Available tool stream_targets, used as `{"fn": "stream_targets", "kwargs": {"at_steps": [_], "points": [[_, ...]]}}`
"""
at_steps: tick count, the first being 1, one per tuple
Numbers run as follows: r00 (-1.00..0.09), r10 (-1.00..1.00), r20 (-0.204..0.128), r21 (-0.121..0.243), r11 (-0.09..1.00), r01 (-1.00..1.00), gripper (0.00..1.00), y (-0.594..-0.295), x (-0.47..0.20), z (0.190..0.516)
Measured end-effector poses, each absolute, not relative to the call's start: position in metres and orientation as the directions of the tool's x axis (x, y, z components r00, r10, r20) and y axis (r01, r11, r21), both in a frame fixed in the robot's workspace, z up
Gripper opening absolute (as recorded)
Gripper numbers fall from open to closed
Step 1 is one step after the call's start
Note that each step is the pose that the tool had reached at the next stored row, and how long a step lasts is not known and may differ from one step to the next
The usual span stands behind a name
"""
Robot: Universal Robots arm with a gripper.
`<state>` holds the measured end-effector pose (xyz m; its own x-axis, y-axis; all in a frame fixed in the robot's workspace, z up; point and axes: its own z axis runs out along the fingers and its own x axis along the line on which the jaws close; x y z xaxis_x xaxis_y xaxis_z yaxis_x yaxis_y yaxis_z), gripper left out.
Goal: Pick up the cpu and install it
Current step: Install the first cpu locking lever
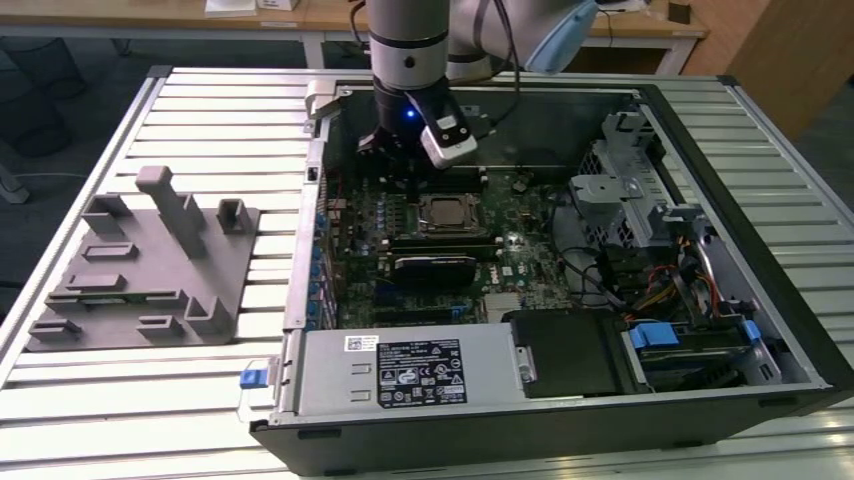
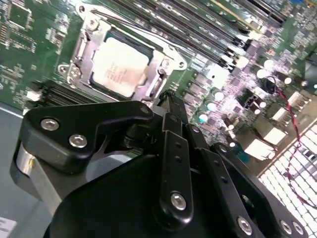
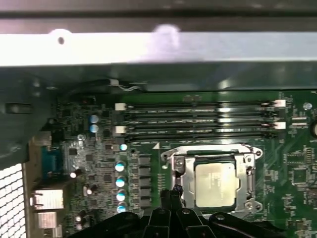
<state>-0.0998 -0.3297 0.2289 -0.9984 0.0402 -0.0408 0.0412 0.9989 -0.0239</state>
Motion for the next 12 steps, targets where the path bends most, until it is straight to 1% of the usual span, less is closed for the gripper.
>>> {"fn": "stream_targets", "kwargs": {"at_steps": [5,9,12], "points": [[-0.998,0.04,-0.041,-0.02,0.999,0.041,0.11,-0.33,-0.106,0.229],[-0.998,0.041,-0.04,0.001,0.999,0.041,0.11,-0.33,-0.111,0.229],[-0.998,0.041,-0.04,0.007,0.999,0.041,0.11,-0.33,-0.112,0.233]]}}
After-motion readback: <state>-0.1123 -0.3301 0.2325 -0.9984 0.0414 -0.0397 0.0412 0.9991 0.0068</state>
